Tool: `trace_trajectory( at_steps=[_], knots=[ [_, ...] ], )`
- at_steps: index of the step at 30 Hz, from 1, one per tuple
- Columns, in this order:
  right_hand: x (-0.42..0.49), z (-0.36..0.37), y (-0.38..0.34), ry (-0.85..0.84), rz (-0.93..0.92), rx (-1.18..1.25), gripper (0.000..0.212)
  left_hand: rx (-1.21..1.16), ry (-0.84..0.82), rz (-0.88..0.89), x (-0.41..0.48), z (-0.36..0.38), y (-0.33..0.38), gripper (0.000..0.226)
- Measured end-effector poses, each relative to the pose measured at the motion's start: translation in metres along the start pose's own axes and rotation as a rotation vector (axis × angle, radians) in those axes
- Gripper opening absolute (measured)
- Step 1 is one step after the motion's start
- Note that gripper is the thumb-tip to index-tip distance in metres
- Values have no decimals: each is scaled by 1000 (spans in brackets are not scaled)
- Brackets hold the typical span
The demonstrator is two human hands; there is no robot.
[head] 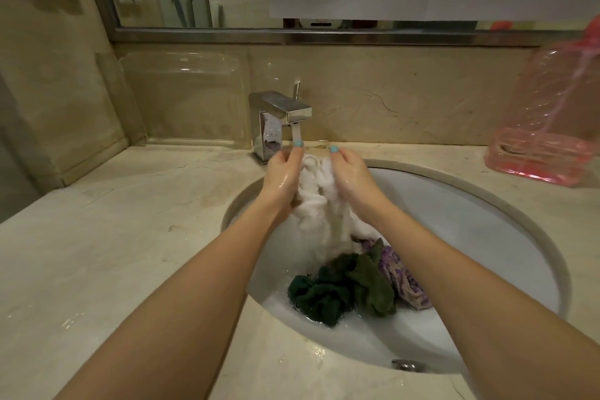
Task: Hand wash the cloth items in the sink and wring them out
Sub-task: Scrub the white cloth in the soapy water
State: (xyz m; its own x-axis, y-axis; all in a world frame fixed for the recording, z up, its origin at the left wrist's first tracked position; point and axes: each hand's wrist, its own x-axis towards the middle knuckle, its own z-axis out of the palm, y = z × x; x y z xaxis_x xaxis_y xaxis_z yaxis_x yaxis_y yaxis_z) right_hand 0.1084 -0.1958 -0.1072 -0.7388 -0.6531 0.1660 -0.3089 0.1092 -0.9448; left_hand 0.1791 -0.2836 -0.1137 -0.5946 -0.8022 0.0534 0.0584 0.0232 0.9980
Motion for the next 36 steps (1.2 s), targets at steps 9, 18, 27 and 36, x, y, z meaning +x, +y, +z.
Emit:
trace_trajectory(
  at_steps=[9, 18, 27, 36],
  knots=[
    [10, 8, -3, 410, 19, 6, 45, 147, 6, 73, -34, 38, -1, 42],
    [-6, 28, -7, 126, -136, 52, 44, 79, 89, -70, -4, 11, -3, 30],
    [-7, 21, -12, 90, -255, -162, 38, -10, -114, -65, -14, 6, 9, 14],
    [10, -13, 10, 73, -139, -188, 33, 3, -80, -21, -4, 0, 4, 43]
  ],
)
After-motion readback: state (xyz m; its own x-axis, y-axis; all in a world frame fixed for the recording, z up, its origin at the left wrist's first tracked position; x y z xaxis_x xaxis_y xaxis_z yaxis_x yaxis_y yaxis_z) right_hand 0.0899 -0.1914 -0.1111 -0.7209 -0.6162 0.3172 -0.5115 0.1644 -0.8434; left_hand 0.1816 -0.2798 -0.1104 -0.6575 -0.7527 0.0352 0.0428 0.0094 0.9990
